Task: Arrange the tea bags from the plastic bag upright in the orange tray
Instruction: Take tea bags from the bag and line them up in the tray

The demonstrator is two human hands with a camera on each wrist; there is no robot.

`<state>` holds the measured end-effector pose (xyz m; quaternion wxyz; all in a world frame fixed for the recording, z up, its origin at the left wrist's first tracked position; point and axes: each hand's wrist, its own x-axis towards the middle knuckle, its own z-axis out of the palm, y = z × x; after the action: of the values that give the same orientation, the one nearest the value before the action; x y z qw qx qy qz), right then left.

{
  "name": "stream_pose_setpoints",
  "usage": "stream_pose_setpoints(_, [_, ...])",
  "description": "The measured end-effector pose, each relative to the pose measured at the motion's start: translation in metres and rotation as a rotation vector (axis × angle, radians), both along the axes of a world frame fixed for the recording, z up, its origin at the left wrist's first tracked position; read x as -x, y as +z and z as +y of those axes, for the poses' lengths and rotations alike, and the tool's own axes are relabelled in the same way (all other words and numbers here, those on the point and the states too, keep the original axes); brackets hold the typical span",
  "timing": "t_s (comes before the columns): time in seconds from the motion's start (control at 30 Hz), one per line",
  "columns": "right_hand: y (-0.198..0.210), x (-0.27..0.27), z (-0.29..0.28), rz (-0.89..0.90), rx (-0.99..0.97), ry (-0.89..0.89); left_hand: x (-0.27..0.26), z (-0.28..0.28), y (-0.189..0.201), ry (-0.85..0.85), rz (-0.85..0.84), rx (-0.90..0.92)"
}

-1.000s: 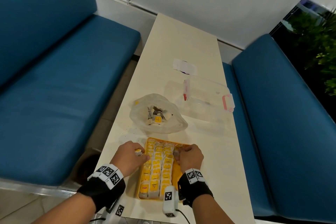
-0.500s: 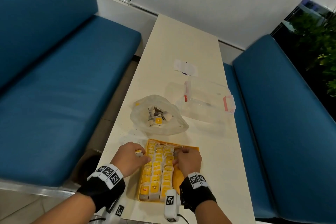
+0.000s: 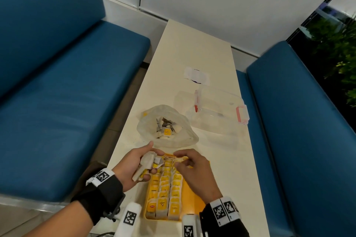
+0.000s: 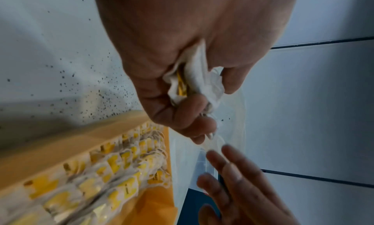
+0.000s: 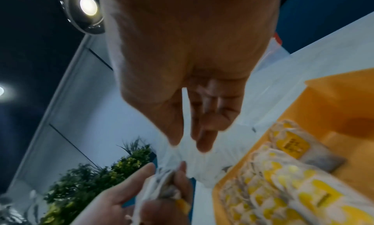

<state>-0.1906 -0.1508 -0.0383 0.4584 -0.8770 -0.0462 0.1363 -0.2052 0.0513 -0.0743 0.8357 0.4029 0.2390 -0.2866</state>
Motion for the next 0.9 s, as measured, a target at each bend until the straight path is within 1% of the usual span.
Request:
stream_pose_setpoints(0.07, [0.005,0.003,0.009,0.026,-0.039,0.124,0.0,-0.006,0.004,0.004,0.007,0.036])
stream_pose_setpoints(0.1, [0.006,0.004,0.012,0.002,-0.039,0.16,0.0,-0.008,0.005,0.004,0.014,0.05])
stream_pose_setpoints(0.2, [-0.001,0.005,0.014,-0.133,0.027,0.264,-0.002,-0.011,0.006,-0.014,0.028,0.07])
stream_pose_setpoints(0.27, [-0.007,0.005,0.011,-0.191,0.081,0.297,-0.002,-0.012,0.005,-0.032,0.033,0.069])
stream_pose_setpoints(0.37, [-0.013,0.005,0.008,-0.251,0.076,0.28,-0.002,-0.014,0.005,-0.059,0.042,0.074])
stream_pose_setpoints(0.43, [-0.013,0.004,0.009,-0.273,0.047,0.257,-0.002,-0.014,0.004,-0.09,0.02,0.076])
stream_pose_setpoints(0.5, [-0.009,0.001,0.008,-0.245,-0.016,0.221,-0.002,-0.014,0.002,-0.11,-0.007,0.07])
stream_pose_setpoints(0.6, [0.001,-0.006,0.004,-0.141,-0.134,0.184,-0.001,-0.013,-0.002,-0.087,-0.021,0.066])
stream_pose_setpoints(0.67, [0.005,-0.012,-0.003,-0.115,-0.163,0.184,-0.001,-0.013,-0.002,-0.065,-0.032,0.025])
stream_pose_setpoints(0.77, [0.013,-0.021,-0.016,-0.053,-0.167,0.235,-0.002,-0.011,-0.002,-0.037,-0.097,-0.129])
stream_pose_setpoints(0.83, [0.02,-0.028,-0.024,0.008,-0.149,0.307,-0.005,-0.009,-0.002,-0.055,-0.209,-0.282])
stream_pose_setpoints(0.9, [0.026,-0.033,-0.027,0.084,-0.147,0.371,-0.007,-0.008,0.003,-0.174,-0.376,-0.39])
